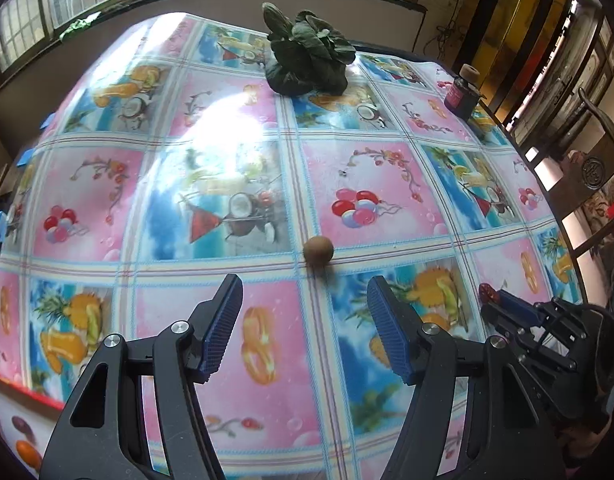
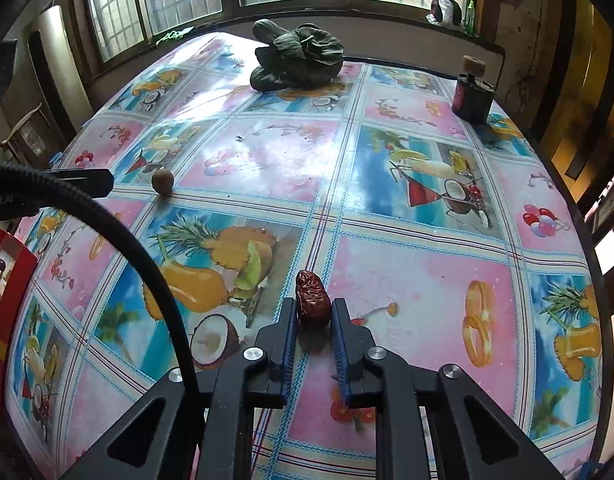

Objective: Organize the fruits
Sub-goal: 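Grasp a brown round fruit with the left tool while the right tool grasps a red date, then release the brown fruit into the red tray with the left tool while the right tool drops the date there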

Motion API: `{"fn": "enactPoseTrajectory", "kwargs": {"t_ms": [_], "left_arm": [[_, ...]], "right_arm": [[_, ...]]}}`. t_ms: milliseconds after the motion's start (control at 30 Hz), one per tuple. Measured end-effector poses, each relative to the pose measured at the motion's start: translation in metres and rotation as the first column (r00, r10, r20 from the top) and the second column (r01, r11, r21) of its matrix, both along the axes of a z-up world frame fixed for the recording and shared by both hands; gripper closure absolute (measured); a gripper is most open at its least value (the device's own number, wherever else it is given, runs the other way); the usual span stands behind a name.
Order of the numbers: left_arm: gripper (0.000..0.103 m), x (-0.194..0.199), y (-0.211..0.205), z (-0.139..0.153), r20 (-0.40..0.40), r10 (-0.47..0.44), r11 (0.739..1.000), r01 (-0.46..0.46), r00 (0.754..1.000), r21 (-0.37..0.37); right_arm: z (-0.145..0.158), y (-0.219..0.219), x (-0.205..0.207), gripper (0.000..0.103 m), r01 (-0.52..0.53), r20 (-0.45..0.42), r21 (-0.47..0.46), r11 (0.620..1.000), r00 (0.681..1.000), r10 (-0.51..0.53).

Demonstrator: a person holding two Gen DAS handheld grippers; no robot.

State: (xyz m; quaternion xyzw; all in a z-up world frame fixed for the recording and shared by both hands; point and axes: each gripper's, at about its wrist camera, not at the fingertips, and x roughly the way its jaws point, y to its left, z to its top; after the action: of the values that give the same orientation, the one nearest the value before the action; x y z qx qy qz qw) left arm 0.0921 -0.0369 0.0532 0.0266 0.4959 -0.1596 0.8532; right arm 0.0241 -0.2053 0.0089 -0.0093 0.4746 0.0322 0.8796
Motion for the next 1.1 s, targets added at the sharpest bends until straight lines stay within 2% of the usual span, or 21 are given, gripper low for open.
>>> {"fn": "enactPoseTrajectory", "kwargs": {"t_ms": [300,367,400,433,500,567,800,1100], "left_arm": [[0.038,0.020,-0.028,-0.022,-0.026,-0.060,0.998,0.061,0.998,0.032],[0.049,0.023,-0.029,-0.026,-0.023,-0.064,0.997,0.065,0.998,0.037],[0.070,0.024,-0.030,-0.029,-0.029,-0.065,0.997,0.066,0.997,0.041],[0.084,0.026,-0.029,-0.032,-0.042,-0.068,0.996,0.070,0.997,0.045],[0.084,0.026,-0.026,-0.035,-0.050,-0.076,0.996,0.078,0.996,0.033],[0.084,0.022,-0.023,-0.035,-0.039,-0.070,0.996,0.072,0.997,0.052],[0.084,0.000,-0.004,-0.016,0.006,-0.050,0.998,0.050,0.999,0.033],[0.084,-0.073,0.040,0.014,0.074,0.038,0.998,-0.041,0.997,0.037]], "right_arm": [[-0.001,0.002,-0.001,0.086,-0.018,0.003,-0.021,1.000,1.000,0.018],[-0.001,0.000,-0.001,0.086,-0.018,0.004,-0.010,1.000,1.000,0.018],[-0.001,0.000,-0.001,0.086,-0.019,0.005,-0.007,1.000,1.000,0.019],[-0.002,0.000,-0.001,0.086,-0.020,0.007,-0.006,1.000,1.000,0.020],[-0.001,0.000,-0.001,0.086,-0.021,0.009,-0.008,1.000,1.000,0.021],[-0.001,0.000,-0.001,0.086,-0.018,0.007,-0.004,1.000,1.000,0.018],[0.005,0.006,-0.008,0.086,-0.029,0.012,0.022,0.999,1.000,0.029],[0.026,0.044,-0.033,0.086,-0.122,0.059,0.092,0.988,0.991,0.117]]}}
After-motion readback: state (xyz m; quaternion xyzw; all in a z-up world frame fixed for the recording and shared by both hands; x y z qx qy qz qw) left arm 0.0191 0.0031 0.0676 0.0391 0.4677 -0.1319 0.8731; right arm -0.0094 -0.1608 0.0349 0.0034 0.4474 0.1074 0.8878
